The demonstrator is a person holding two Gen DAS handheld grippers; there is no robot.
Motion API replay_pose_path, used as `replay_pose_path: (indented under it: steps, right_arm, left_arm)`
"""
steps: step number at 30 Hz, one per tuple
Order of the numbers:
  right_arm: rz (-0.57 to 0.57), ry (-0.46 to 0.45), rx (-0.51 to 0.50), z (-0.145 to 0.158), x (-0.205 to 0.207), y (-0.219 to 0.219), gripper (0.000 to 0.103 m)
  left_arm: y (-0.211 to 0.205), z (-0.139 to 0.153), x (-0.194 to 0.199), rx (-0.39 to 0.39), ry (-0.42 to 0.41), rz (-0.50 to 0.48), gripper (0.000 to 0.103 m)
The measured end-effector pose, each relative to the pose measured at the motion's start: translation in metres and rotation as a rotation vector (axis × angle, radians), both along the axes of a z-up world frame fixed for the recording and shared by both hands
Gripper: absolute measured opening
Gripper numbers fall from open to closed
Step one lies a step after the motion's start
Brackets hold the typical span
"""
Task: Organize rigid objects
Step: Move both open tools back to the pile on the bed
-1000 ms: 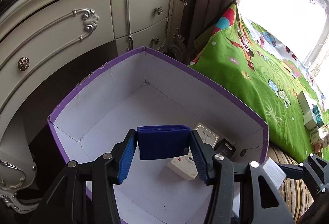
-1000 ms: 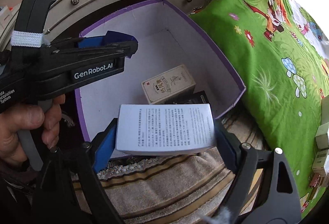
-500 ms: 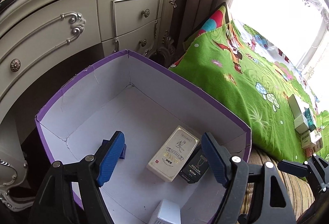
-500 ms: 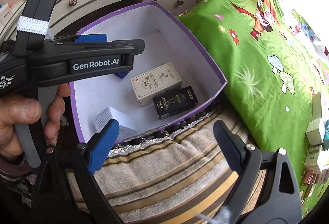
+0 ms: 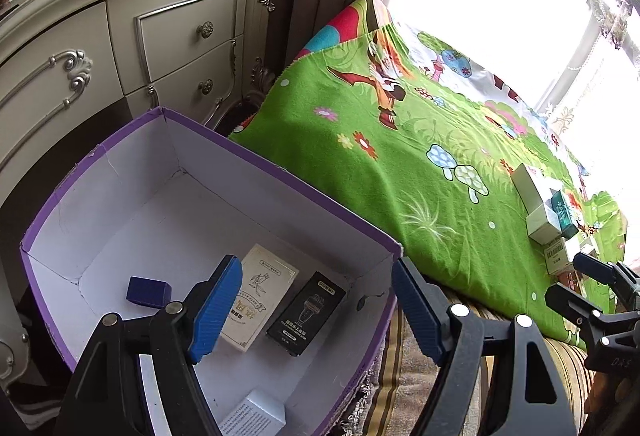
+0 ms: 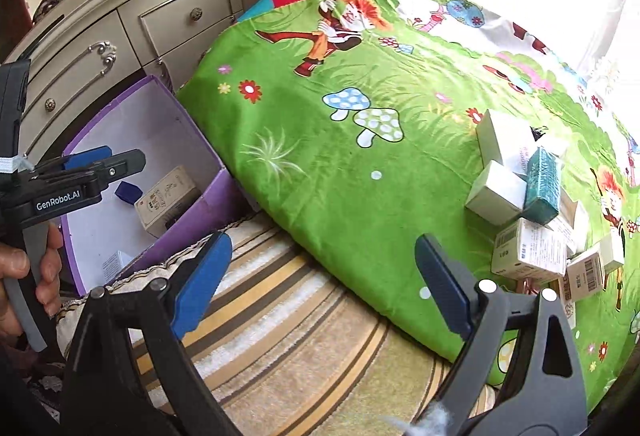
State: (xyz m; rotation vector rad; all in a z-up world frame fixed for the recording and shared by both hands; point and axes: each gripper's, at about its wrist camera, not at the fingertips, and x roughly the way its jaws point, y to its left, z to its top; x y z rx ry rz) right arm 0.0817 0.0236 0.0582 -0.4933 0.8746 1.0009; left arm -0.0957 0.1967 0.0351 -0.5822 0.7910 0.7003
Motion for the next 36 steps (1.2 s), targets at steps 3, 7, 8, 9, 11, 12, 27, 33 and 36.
replay_pose_path:
  steps: [3, 7, 8, 9, 11, 12, 27, 33, 36]
  right_arm:
    - [-0.105, -0.013, 0.028, 0.009, 0.029, -0.020, 0.094]
    - [-0.313, -0.017, 0.082, 0.021, 0.074, -0.052, 0.094]
    - [-0.365, -0.015, 0.096, 0.023, 0.084, -0.059, 0.094]
    - [-0.418, -0.017, 0.108, 0.024, 0.092, -0.067, 0.094]
    - [-0.514, -0.018, 0.129, 0.024, 0.108, -0.081, 0.094]
    - [-0.556, -0.015, 0.140, 0.023, 0.116, -0.087, 0.094]
    - [-0.854, 0.060, 0.146, -0.020, 0.169, -0.136, 0.094]
    - [-0.879, 0.073, 0.150, -0.034, 0.178, -0.146, 0.094]
    - [-0.897, 0.078, 0.163, -0.037, 0.182, -0.155, 0.094]
  left_arm:
    - [-0.010, 0.002, 0.015, 0.002, 0.002, -0.034, 0.078]
    - [-0.021, 0.003, 0.032, 0.005, 0.002, -0.070, 0.078]
    - [-0.024, 0.004, 0.037, 0.006, 0.002, -0.078, 0.078]
    - [-0.027, 0.004, 0.041, 0.008, 0.003, -0.088, 0.078]
    - [-0.032, 0.005, 0.050, 0.009, 0.005, -0.107, 0.078]
    - [-0.035, 0.005, 0.054, 0.011, 0.003, -0.116, 0.078]
    - [-0.085, 0.028, 0.135, 0.030, -0.098, -0.299, 0.078]
    - [-0.120, 0.040, 0.185, 0.067, -0.127, -0.408, 0.078]
    - [-0.136, 0.045, 0.211, 0.090, -0.138, -0.449, 0.078]
